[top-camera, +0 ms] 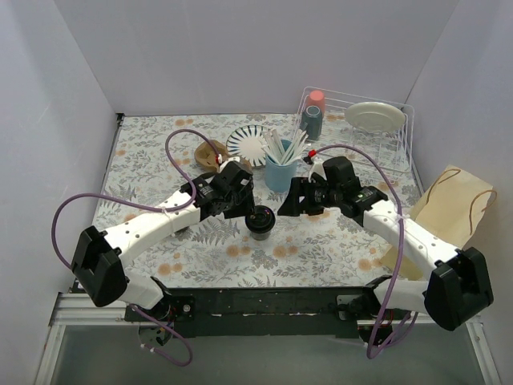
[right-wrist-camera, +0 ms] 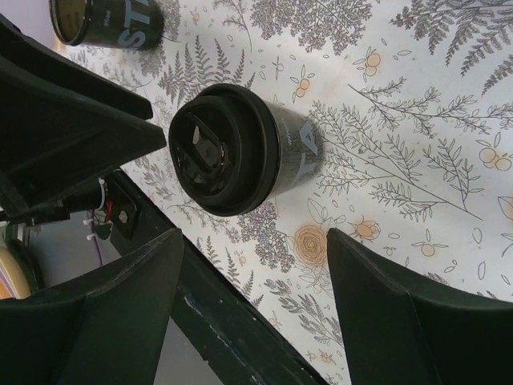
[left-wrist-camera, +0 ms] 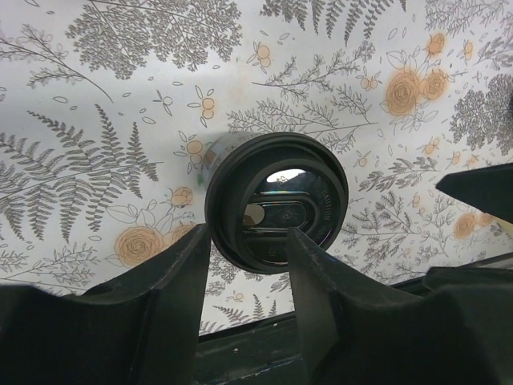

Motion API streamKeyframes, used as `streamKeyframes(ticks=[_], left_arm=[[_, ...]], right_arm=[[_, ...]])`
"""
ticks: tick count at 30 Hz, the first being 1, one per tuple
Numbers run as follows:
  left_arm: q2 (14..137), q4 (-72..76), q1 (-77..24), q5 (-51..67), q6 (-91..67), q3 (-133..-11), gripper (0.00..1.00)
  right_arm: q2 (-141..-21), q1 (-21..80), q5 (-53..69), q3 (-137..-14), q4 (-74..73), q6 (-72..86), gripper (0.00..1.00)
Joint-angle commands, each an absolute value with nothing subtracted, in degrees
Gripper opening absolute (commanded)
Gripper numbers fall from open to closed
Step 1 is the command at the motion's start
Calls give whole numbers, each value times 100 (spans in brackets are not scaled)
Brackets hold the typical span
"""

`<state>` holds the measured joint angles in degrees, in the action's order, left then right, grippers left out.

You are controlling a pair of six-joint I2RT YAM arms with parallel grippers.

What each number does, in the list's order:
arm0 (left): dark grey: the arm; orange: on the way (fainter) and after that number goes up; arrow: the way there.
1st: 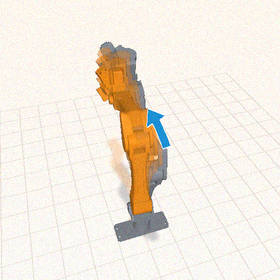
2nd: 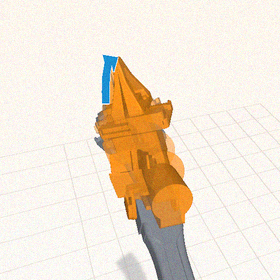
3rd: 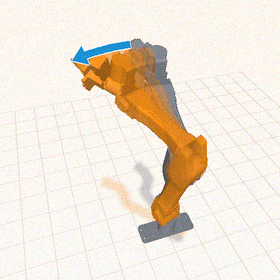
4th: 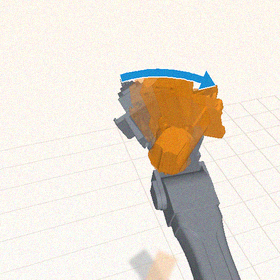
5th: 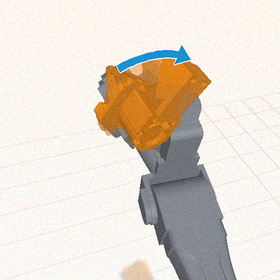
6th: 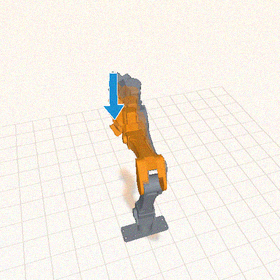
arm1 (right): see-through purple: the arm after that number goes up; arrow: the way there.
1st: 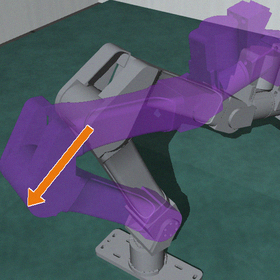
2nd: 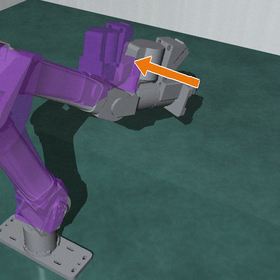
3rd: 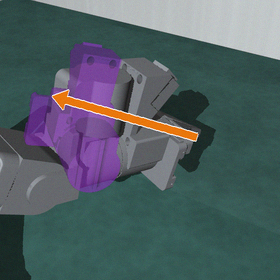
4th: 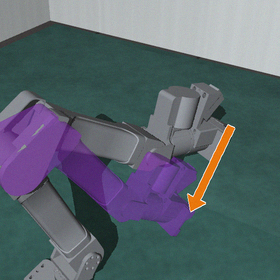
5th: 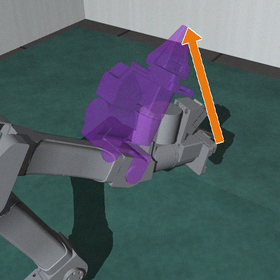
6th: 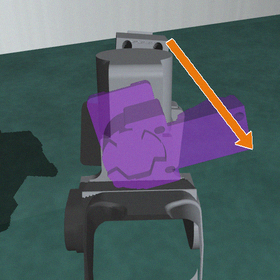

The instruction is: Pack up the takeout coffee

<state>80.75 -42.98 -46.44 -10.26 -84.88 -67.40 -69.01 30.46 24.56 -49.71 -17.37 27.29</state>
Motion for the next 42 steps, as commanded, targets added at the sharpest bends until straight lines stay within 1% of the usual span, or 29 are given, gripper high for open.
streamKeyframes(ticks=[1, 4, 10, 15, 25, 29, 31, 32, 35, 36, 39, 42], left_arm=[[7901, -3771, -4641, -659, -8411, -6478, 43], [7954, -3770, -4641, -712, -8446, -6407, 42], [8051, -3700, -4641, -800, -8455, -6232, 40], [8051, -3560, -4641, -809, -8473, -6012, 36], [8139, -3401, -4641, -756, -8499, -5713, 35], [8174, -3349, -4641, -738, -8525, -5625, 34], [8174, -3322, -4641, -721, -8543, -5555, 34], [8174, -3314, -4641, -721, -8543, -5546, 34], [8218, -3331, -4641, -694, -8569, -5484, 34], [8226, -3340, -4641, -694, -8578, -5441, 34], [8183, -3349, -4641, -738, -8622, -5362, 34], [8156, -3357, -4641, -756, -8657, -5274, 34]], right_arm=[[-7188, 3208, 2268, -5177, -1336, 2821, 78], [-7321, 3252, 2285, -5177, -1257, 2804, 75], [-7584, 3340, 2364, -5159, -1064, 2804, 74], [-7717, 3419, 2338, -5247, -976, 2847, 74], [-8147, 3594, 2268, -5326, -730, 2892, 73], [-8314, 3674, 2022, -5431, -817, 2804, 73], [-8367, 3709, 1916, -5423, -774, 2795, 72], [-8393, 3718, 1907, -5388, -730, 2795, 70], [-8464, 3727, 1811, -5257, -650, 2804, 61], [-8464, 3735, 1697, -5195, -633, 2812, 54], [-8455, 3735, 1626, -4888, -563, 2830, 46], [-8420, 3727, 1626, -4598, -440, 2856, 42]])
